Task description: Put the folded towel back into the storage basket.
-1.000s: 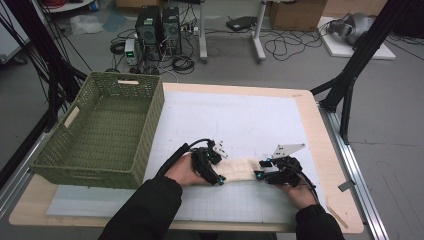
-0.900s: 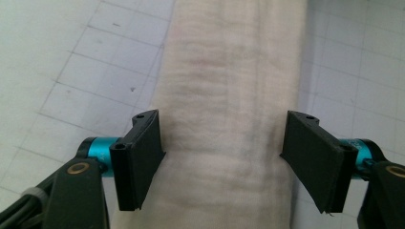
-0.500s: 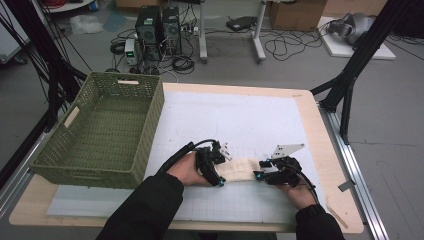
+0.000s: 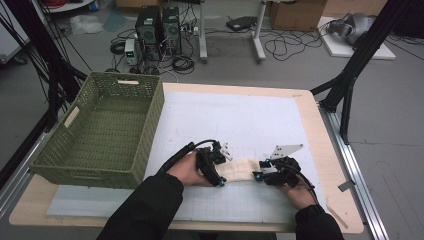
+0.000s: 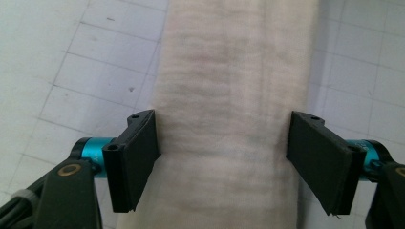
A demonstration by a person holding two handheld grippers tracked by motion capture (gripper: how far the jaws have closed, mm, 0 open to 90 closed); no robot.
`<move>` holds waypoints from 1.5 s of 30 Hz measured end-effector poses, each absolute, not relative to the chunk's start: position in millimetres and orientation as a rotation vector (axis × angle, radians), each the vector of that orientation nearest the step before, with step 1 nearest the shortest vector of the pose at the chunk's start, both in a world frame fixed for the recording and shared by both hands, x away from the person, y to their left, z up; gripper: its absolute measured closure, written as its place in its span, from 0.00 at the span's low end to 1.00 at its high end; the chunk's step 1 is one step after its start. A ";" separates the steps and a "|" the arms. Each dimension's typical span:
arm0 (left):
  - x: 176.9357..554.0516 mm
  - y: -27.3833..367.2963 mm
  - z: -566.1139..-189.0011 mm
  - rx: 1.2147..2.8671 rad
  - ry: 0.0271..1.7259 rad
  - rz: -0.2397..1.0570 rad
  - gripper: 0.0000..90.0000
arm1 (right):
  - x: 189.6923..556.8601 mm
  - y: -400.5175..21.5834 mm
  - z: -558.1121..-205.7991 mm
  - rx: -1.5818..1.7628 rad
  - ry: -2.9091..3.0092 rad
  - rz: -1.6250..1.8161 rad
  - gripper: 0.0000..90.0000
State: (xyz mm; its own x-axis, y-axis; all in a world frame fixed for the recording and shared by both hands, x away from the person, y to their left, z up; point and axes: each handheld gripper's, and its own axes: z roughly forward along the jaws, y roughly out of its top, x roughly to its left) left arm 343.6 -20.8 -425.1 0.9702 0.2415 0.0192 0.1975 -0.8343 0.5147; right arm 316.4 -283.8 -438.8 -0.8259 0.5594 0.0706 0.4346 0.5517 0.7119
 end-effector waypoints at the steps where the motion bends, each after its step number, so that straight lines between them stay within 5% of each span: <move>1: 343.6 -20.9 -425.1 2.585 0.317 0.110 0.30 | 316.4 -283.6 -438.9 0.847 2.620 1.126 0.56; 16: 349.4 -18.7 -421.4 2.573 0.377 0.137 0.53 | 319.9 -282.9 -439.5 0.851 2.614 1.146 0.56; 24: 355.6 -15.3 -419.5 2.567 0.392 0.182 0.86 | 322.1 -282.3 -439.5 0.857 2.604 1.166 0.56; 45: 359.1 14.2 -424.6 2.353 0.675 -0.134 0.90 | 296.9 -308.4 -424.6 0.928 2.496 1.261 0.41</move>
